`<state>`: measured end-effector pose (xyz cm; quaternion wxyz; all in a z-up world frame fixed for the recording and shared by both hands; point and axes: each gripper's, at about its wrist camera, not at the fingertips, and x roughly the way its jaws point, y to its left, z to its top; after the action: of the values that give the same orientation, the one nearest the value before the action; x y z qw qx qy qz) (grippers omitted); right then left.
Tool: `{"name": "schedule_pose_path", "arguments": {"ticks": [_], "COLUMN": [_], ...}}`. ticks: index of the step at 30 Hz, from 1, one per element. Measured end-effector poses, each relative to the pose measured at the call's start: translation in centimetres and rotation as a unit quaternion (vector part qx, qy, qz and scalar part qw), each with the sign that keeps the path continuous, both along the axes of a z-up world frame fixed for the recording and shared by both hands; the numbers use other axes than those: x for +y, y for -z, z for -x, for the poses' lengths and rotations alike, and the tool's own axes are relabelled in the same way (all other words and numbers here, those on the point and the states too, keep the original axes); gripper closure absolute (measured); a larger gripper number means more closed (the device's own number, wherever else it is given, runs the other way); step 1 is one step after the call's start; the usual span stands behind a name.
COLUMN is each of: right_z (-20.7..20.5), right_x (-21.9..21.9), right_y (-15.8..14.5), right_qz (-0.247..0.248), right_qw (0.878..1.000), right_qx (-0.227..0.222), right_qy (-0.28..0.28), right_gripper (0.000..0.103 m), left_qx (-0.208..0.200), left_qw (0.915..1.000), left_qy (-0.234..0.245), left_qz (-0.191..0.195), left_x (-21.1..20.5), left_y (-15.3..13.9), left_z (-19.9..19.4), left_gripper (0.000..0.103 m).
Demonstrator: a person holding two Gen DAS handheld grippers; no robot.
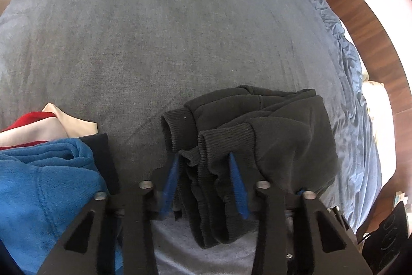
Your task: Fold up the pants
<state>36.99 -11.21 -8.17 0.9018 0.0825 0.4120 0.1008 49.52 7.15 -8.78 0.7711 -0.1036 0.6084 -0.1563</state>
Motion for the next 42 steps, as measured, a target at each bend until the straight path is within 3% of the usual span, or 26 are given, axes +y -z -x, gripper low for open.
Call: {"name": "schedule_pose_path", "arguments": {"ticks": [2, 6, 10, 18, 21, 24, 28, 34, 38, 42], "right_z": [0.5, 1.2, 1.2, -1.4, -2.9, -3.3, -2.5, -1.8, -1.5, -0.6], "right_x": [0.2, 0.0, 0.1, 2.0, 2.5, 2.5, 2.8, 2.8, 3.1, 1.9], "right_y": [0.6, 0.1, -1.0, -1.9, -1.0, 0.3, 1.7, 4.1, 4.1, 3.5], "right_qz": [0.006, -0.001, -0.003, -0.002, -0.003, -0.012, -0.004, -0.013, 0.001, -0.019], "right_qw": [1.0, 1.0, 1.0, 0.998, 0.998, 0.999, 0.999, 0.998, 0.997, 0.998], "right_qx": [0.003, -0.008, -0.025, -0.062, -0.052, -0.022, -0.007, 0.022, 0.024, 0.031], "right_qy": [-0.006, -0.003, 0.006, -0.02, -0.031, -0.042, -0.051, -0.061, -0.071, -0.058], "right_gripper": [0.051, 0.051, 0.051, 0.051, 0.053, 0.068, 0.076, 0.078, 0.078, 0.077], "left_qx": [-0.014, -0.054, -0.08, -0.057, -0.061, -0.064, -0.064, -0.046, -0.045, -0.058], "left_qw": [0.9999, 0.9983, 0.9966, 0.9968, 0.9971, 0.9974, 0.9975, 0.998, 0.9977, 0.9964], "left_qy": [0.003, -0.01, -0.022, -0.044, -0.038, -0.032, -0.024, -0.032, -0.042, -0.058], "left_qz": [-0.002, 0.017, 0.009, 0.034, 0.027, 0.004, -0.019, -0.027, -0.027, -0.021], "left_x": [0.0, 0.5, 0.6, 1.9, 1.7, 1.1, 0.6, 0.7, 0.7, 0.9], "left_y": [-0.3, -1.8, -2.4, -0.7, -1.0, -1.0, -0.4, 0.9, 0.9, 0.4], "left_z": [0.2, 0.1, -0.4, -0.6, -0.6, -0.6, -0.4, -0.1, 0.2, 0.9], "left_gripper": [0.08, 0.084, 0.085, 0.086, 0.086, 0.086, 0.086, 0.086, 0.085, 0.079]}}
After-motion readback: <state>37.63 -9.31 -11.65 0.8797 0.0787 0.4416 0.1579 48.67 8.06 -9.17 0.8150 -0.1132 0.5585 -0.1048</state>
